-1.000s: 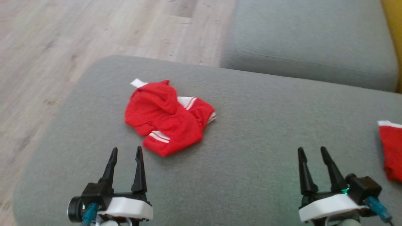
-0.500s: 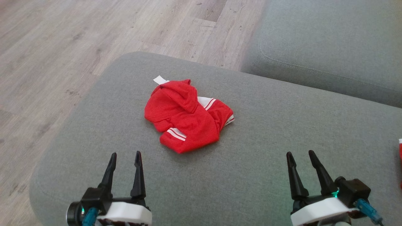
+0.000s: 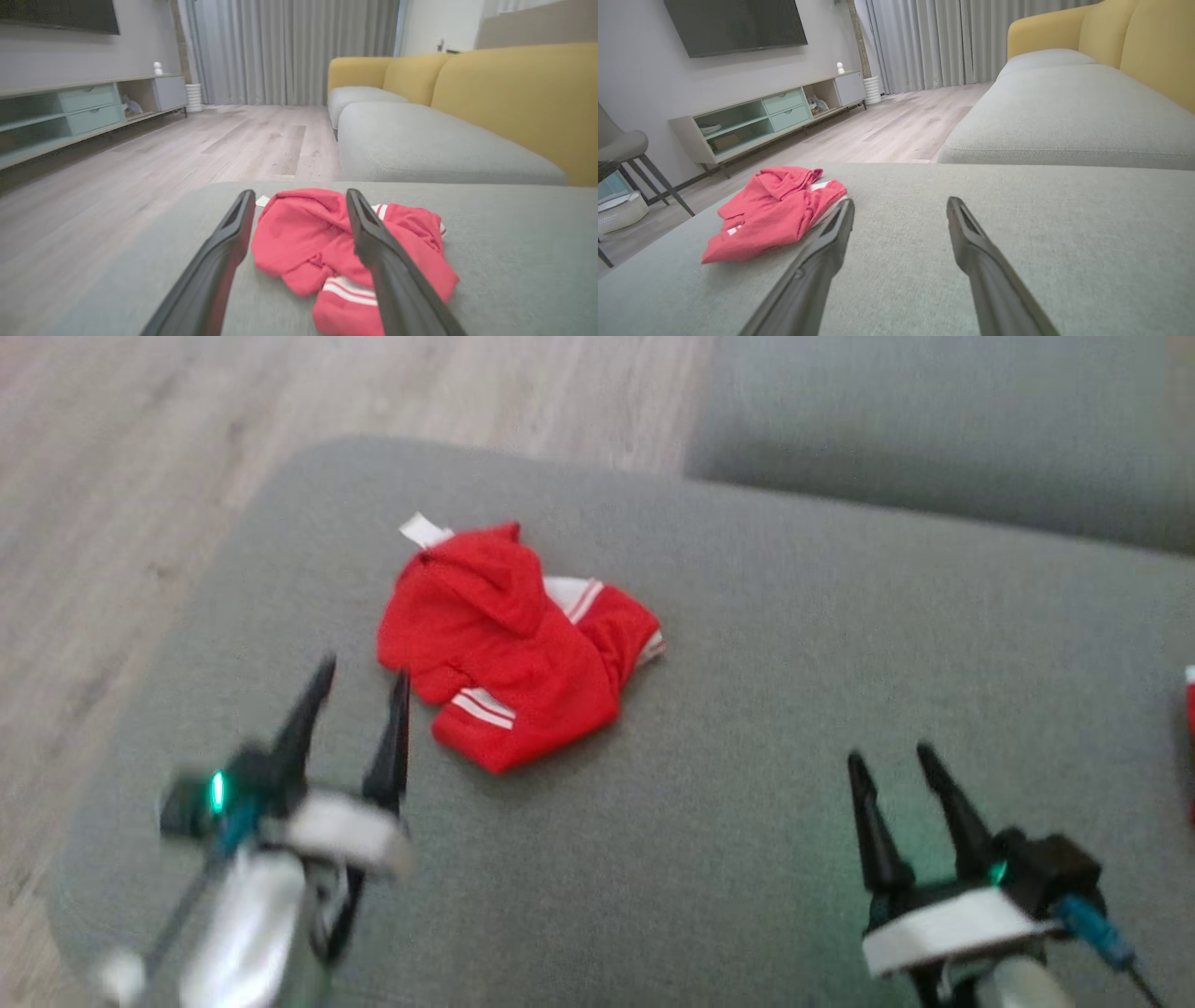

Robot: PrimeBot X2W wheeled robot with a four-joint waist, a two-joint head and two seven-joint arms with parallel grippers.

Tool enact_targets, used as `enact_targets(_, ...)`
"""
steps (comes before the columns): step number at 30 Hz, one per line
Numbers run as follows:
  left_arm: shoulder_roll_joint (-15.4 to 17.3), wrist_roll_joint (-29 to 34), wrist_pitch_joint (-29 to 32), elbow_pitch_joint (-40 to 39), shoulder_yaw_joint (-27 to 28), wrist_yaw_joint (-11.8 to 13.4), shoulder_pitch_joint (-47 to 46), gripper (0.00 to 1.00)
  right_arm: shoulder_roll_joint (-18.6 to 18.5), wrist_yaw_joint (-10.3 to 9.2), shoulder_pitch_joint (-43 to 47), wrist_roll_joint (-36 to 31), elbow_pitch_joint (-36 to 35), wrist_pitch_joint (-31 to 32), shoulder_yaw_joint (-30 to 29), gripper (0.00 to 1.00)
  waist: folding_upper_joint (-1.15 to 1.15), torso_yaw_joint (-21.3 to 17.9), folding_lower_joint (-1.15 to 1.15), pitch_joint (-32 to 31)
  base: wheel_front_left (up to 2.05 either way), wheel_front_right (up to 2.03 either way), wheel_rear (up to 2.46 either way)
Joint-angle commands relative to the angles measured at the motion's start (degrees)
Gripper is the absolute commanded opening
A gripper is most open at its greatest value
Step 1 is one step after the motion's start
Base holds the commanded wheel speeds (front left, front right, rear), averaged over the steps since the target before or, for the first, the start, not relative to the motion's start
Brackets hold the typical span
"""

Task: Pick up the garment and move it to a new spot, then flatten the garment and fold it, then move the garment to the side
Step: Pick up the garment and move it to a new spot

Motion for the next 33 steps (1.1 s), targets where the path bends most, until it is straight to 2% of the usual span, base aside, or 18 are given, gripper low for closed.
enact_targets(1,2.06,0.83,1.56,-0.51,0.47,-0.81,-7.41,1.00,-0.32,-0.10,-4.32,-0.74,-2.58,-0.63,0.56,1.00,0.00,-2.69,0.00,5.14,0.00,0.00,0.00)
enact_targets(4,4.18,0.74,6.30,3.27,-3.11,-2.26,-15.77,1.00,-0.32,-0.10,-5.62,-1.79,-3.04,-0.63,-0.77,1.00,0.00,-3.91,0.00,8.48,0.00,0.00,0.00)
enact_targets(7,7.01,0.05,10.14,6.56,-9.38,-2.64,-22.84,1.00,-0.32,-0.10,-6.66,-2.26,-3.30,-0.63,-0.47,1.00,0.00,-5.41,0.00,11.00,0.00,0.00,0.00)
enact_targets(12,12.62,-7.39,17.47,11.70,-20.99,-2.68,-30.34,1.00,-0.32,-0.10,-8.35,-1.67,-3.89,-0.63,-0.10,1.00,0.00,-8.23,0.00,13.90,0.00,0.00,0.00)
enact_targets(18,17.37,-14.54,18.81,15.21,-29.76,-2.69,-34.66,1.00,-0.32,-0.10,-9.52,-1.18,-3.96,-0.63,-0.39,1.00,0.00,-10.76,0.00,15.78,0.00,0.00,0.00)
enact_targets(21,18.47,-15.47,17.84,18.07,-31.38,-2.69,-36.36,1.00,-0.32,-0.10,-9.86,-1.03,-3.84,-0.63,-0.42,1.00,0.00,-11.73,0.00,16.30,0.00,0.00,0.00)
enact_targets(32,17.25,-18.24,16.76,28.40,-32.09,-2.70,-39.68,1.00,-0.32,-0.10,-10.89,-1.11,-3.90,-0.63,-0.14,1.00,0.00,-14.40,0.00,17.64,0.00,0.00,0.00)
enact_targets(33,17.00,-18.62,16.95,29.34,-31.93,-2.70,-39.94,0.43,-0.32,-0.10,-10.85,-1.10,-3.95,-0.63,-0.32,1.00,0.00,-14.51,0.00,17.63,0.00,0.00,0.00)
